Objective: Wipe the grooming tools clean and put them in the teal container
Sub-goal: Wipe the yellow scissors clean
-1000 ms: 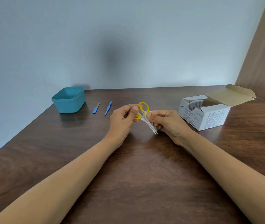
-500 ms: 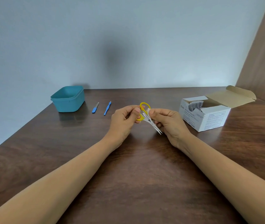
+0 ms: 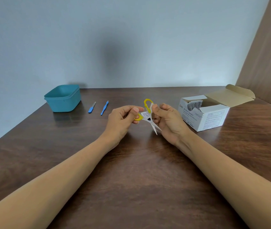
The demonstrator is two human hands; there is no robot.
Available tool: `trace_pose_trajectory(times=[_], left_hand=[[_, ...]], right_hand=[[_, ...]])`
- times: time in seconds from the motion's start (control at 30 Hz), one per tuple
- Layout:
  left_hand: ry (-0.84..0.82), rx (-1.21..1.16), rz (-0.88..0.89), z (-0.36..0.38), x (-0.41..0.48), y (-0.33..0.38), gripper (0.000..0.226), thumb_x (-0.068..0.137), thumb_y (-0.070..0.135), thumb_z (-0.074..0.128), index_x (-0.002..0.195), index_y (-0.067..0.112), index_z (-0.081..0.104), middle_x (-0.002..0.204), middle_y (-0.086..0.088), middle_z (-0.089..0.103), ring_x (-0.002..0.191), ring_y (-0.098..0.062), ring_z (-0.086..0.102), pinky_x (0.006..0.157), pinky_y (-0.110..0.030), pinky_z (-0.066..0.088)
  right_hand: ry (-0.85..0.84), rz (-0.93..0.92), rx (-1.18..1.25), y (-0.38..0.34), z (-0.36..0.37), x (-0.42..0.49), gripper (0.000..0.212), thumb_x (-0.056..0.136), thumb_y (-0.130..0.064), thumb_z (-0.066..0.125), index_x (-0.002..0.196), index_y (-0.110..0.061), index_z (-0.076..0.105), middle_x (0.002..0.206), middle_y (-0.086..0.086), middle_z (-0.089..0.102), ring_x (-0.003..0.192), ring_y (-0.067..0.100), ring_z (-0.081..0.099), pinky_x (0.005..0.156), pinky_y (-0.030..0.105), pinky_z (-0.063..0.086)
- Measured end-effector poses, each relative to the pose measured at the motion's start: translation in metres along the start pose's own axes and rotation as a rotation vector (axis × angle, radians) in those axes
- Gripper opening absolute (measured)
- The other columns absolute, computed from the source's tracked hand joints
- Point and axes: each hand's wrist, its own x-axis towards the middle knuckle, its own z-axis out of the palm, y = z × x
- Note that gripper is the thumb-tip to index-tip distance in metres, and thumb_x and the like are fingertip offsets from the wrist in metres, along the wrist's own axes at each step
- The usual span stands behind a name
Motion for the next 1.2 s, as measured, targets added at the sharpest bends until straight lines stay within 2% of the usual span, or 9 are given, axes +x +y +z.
trace_pose_trajectory(times=[0.13, 0.2, 0.3, 0.43, 0.53, 0.67, 0.9, 1.1, 1.2], left_hand=[[0.075, -0.023, -0.021, 0.001, 0.002, 0.000, 0.020, 0.098, 0.013, 0.051, 0.100, 0.008, 0.070, 0.070, 0.000, 0.063, 0.059, 0.001, 0.059, 0.061, -0.009, 0.047], [0.102, -0.019, -0.023, 0.000, 0.003, -0.001, 0.019, 0.098, 0.014, 0.052, 0.097, 0.009, 0.070, 0.071, -0.001, 0.062, 0.059, 0.000, 0.059, 0.062, -0.010, 0.048], [0.169, -0.037, -0.052, -0.002, 0.005, -0.002, 0.019, 0.098, 0.014, 0.052, 0.096, 0.009, 0.070, 0.072, -0.001, 0.062, 0.058, 0.001, 0.059, 0.062, -0.009, 0.048], [0.274, -0.059, -0.107, -0.005, 0.007, -0.004, 0.019, 0.097, 0.015, 0.053, 0.093, 0.008, 0.070, 0.078, 0.004, 0.067, 0.056, 0.003, 0.060, 0.064, -0.010, 0.047], [0.331, -0.050, -0.120, -0.007, 0.008, -0.005, 0.019, 0.097, 0.017, 0.054, 0.089, 0.011, 0.070, 0.080, 0.011, 0.069, 0.058, 0.003, 0.062, 0.069, -0.015, 0.050], [0.389, -0.070, -0.111, -0.008, 0.008, -0.003, 0.020, 0.097, 0.018, 0.054, 0.082, 0.019, 0.069, 0.078, 0.012, 0.068, 0.059, 0.004, 0.063, 0.079, -0.025, 0.054], [0.437, -0.011, -0.082, -0.011, 0.007, 0.000, 0.022, 0.096, 0.023, 0.055, 0.079, 0.028, 0.068, 0.076, 0.011, 0.068, 0.060, 0.003, 0.063, 0.080, -0.029, 0.053], [0.411, 0.195, 0.076, -0.017, 0.005, 0.015, 0.016, 0.097, 0.023, 0.054, 0.089, 0.020, 0.069, 0.075, 0.010, 0.064, 0.070, -0.007, 0.064, 0.065, -0.008, 0.047], [0.416, 0.179, 0.082, -0.019, 0.004, 0.017, 0.017, 0.097, 0.021, 0.054, 0.091, 0.018, 0.069, 0.075, 0.010, 0.063, 0.067, -0.004, 0.061, 0.064, -0.005, 0.046]], right_hand=[[-0.046, 0.006, 0.081, -0.005, -0.006, 0.008, 0.028, 0.081, -0.011, 0.065, 0.081, -0.020, 0.039, 0.061, -0.004, 0.046, 0.044, 0.003, 0.037, 0.042, 0.016, 0.033], [-0.050, 0.015, 0.082, -0.006, -0.007, 0.009, 0.027, 0.074, -0.016, 0.068, 0.079, -0.020, 0.041, 0.066, -0.003, 0.044, 0.043, 0.002, 0.036, 0.042, 0.016, 0.032], [-0.024, 0.044, 0.092, -0.009, -0.009, 0.008, 0.023, 0.079, -0.016, 0.065, 0.074, -0.020, 0.043, 0.070, -0.004, 0.047, 0.041, 0.001, 0.036, 0.043, 0.015, 0.031], [-0.031, 0.073, 0.047, -0.015, -0.012, 0.007, 0.021, 0.082, -0.018, 0.063, 0.072, -0.018, 0.044, 0.064, -0.006, 0.049, 0.041, 0.001, 0.035, 0.045, 0.014, 0.030], [-0.054, 0.087, -0.008, -0.017, -0.013, 0.006, 0.022, 0.079, -0.020, 0.065, 0.071, -0.018, 0.045, 0.068, -0.007, 0.053, 0.042, 0.002, 0.034, 0.046, 0.014, 0.032], [-0.081, 0.102, -0.044, -0.018, -0.014, 0.006, 0.025, 0.072, -0.020, 0.068, 0.074, -0.020, 0.044, 0.069, -0.007, 0.047, 0.043, 0.002, 0.034, 0.045, 0.015, 0.034], [-0.135, 0.123, -0.087, -0.021, -0.017, 0.006, 0.021, 0.075, -0.019, 0.068, 0.080, -0.017, 0.048, 0.065, -0.007, 0.049, 0.043, 0.002, 0.036, 0.046, 0.015, 0.035], [-0.125, 0.113, -0.240, -0.029, -0.020, 0.002, 0.031, 0.069, -0.015, 0.070, 0.072, -0.022, 0.040, 0.063, -0.005, 0.043, 0.042, 0.003, 0.033, 0.046, 0.016, 0.033], [-0.149, 0.128, -0.272, -0.031, -0.021, 0.000, 0.033, 0.075, -0.010, 0.067, 0.070, -0.023, 0.038, 0.058, -0.006, 0.044, 0.043, 0.004, 0.032, 0.046, 0.017, 0.032]])
